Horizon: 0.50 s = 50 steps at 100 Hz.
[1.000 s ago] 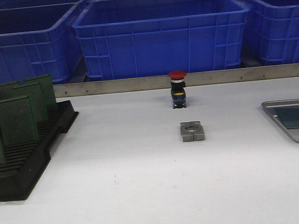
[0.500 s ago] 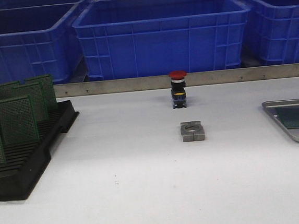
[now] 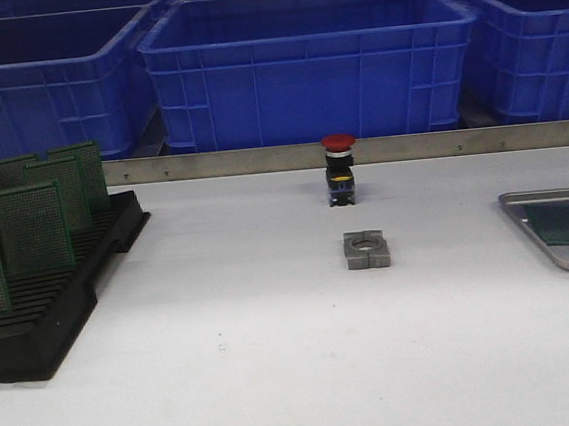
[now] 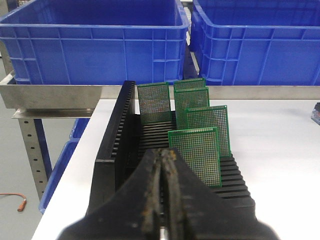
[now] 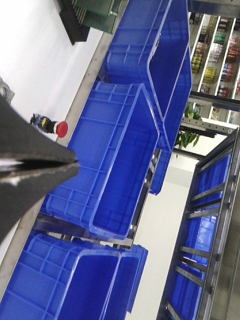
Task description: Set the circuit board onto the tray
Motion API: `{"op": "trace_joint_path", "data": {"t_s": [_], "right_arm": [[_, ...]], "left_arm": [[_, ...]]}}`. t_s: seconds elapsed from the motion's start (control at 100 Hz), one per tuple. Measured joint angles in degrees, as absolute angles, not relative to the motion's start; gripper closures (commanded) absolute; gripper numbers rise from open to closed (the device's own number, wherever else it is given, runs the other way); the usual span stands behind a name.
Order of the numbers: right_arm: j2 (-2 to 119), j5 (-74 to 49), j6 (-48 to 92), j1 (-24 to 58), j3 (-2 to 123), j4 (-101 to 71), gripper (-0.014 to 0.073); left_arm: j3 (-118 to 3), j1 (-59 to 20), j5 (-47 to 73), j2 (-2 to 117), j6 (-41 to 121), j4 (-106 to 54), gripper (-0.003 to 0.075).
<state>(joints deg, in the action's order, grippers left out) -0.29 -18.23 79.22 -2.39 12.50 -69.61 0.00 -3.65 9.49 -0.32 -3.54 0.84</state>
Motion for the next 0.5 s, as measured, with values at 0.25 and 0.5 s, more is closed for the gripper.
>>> {"op": "trace_joint_path", "data": {"t_s": [0.25,0.5], "right_arm": [[-0.3,-7.7,71.3,-2.4,9.7,-63.7,0.0655],[-0.3,0.0,25.1,-2.4,1.3,-21.6,0.0655]], "left_arm": [[0.0,-3.7,9.4,-0.3,-3.5,0.8,0.0741],[0.0,-3.7,9.4,-0.3,-3.5,0.8,0.0741]]}}
